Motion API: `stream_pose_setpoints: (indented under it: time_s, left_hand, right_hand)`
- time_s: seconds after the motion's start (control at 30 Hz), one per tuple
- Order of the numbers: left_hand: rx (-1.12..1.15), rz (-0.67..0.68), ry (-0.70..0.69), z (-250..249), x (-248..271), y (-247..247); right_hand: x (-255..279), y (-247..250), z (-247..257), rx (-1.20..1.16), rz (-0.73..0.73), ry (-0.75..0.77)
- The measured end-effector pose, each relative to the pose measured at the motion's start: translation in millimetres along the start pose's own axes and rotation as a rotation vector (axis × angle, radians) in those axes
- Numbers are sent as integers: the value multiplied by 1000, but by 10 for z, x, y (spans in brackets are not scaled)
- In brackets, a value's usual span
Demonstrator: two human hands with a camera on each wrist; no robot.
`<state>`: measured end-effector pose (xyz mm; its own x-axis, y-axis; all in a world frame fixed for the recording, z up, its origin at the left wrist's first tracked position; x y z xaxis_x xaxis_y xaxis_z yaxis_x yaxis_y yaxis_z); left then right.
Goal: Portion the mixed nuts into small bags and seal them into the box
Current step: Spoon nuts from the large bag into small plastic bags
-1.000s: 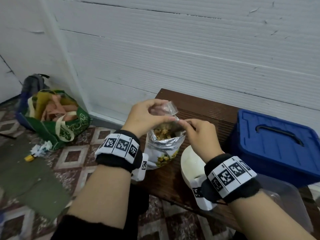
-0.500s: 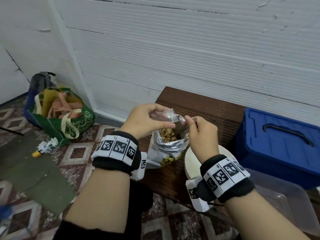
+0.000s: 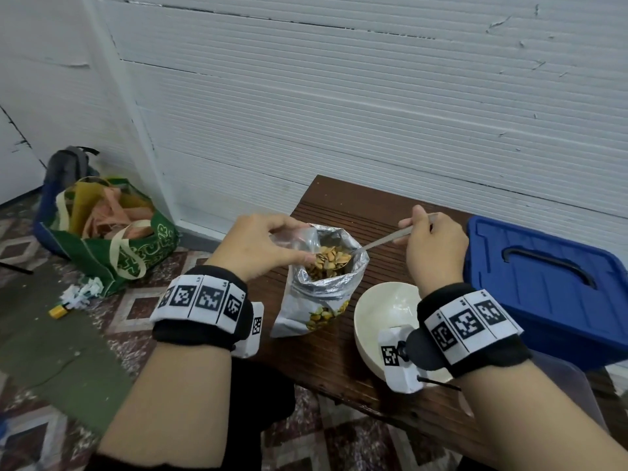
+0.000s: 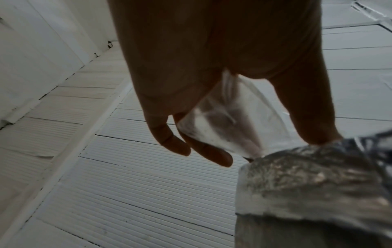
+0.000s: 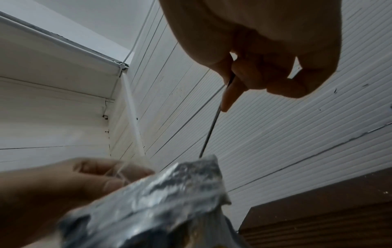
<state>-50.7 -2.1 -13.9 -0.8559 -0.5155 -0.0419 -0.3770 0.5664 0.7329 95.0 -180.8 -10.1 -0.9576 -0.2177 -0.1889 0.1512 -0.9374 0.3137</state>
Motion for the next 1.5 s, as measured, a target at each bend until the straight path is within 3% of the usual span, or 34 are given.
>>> stream_pose_setpoints:
  time_s: [0.23, 0.67, 0.8, 0.93, 1.17, 1.3, 1.5]
  left_hand:
    - [-93, 14, -33, -51, -2, -12]
    - [-263, -17, -62, -191, -80, -142]
    - [-87, -22, -90, -227, -98, -231]
    - [51, -84, -55, -202, -107, -222]
    - [81, -175, -13, -15, -78, -97]
    - [59, -145, -38, -7, -71, -118]
    - [49, -108, -32, -10, -64, -150]
  right_hand:
    - [-106, 193, 103, -90, -60, -10]
    - [-105, -7, 204, -179, 63, 1]
    - [-34, -69, 271, -286, 187, 93]
    - [60, -18, 353, -348, 266, 308]
    - [4, 186, 378, -466, 11, 383]
    - [29, 165, 305, -362, -17, 373]
    - [197, -68, 127, -82, 221, 536]
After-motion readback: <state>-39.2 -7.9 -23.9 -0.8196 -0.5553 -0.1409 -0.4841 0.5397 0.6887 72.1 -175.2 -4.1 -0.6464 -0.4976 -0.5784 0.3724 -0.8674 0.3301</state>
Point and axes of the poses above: each hand's wrist, its own x-axis away from the middle knuckle, its own y-axis out of the back of the hand, z = x × y, the point moved 2 cm from there along -x, towards the middle knuckle, and after that the axes turned 8 degrees about -x, right-handed, at the moved point
